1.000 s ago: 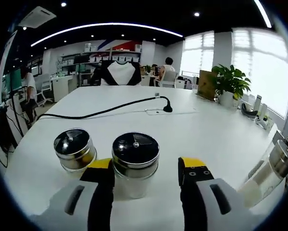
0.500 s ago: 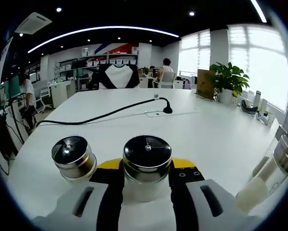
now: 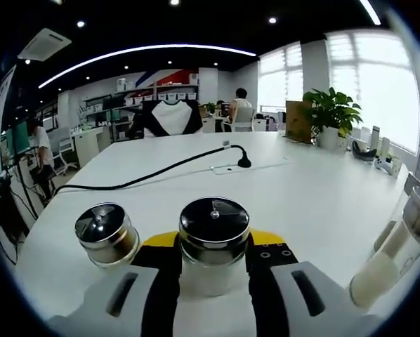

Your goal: Rotate the seasoning bottle until the label or dispensing opening points toward the visible target arrow and the bottle remains upright within the marked orientation range

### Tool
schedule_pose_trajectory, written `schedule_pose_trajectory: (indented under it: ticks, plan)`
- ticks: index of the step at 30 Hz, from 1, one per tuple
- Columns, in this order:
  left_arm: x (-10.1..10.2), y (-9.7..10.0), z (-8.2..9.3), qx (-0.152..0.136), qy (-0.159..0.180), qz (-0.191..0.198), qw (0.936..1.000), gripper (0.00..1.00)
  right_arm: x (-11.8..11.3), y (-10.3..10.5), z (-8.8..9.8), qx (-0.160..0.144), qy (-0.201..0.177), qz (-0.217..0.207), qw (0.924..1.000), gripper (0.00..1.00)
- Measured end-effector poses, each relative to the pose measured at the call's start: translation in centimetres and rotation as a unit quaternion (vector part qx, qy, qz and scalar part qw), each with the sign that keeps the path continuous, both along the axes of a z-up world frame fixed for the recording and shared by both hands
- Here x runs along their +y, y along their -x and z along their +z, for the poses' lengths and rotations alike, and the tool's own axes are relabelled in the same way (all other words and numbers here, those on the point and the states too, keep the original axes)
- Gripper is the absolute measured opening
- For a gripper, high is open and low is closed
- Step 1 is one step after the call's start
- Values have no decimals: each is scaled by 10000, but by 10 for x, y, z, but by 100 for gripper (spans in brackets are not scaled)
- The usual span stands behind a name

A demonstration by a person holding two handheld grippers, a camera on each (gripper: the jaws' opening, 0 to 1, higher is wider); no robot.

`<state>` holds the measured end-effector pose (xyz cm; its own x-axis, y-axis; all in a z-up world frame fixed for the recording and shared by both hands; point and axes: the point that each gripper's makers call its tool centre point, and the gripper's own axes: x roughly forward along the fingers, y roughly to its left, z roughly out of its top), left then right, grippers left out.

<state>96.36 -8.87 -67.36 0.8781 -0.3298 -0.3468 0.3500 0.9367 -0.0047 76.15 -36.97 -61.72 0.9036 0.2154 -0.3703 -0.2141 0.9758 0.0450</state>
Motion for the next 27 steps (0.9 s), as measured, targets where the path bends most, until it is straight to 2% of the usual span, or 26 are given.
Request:
schedule_pose_trajectory:
  ticks: [9, 22, 23, 25, 27]
  plan:
    - [1, 3, 0, -39, -25, 29, 10000, 37, -4, 0, 1, -20, 21, -43, 10000, 59]
    - [2, 29, -2, -16, 84, 8, 10000, 37, -7, -2, -3, 24, 41, -79, 10000, 59]
    - [2, 30, -2, -20, 63, -9, 10000, 37, -7, -2, -3, 18, 122, -86, 9999, 59]
    - [2, 34, -1, -12, 86, -34, 10000, 37, -9, -2, -1, -66, 527, -56, 9986, 59]
    - [2, 39, -1, -15, 124, -27, 9999, 37, -5, -2, -1, -63, 343, -22, 9994, 59]
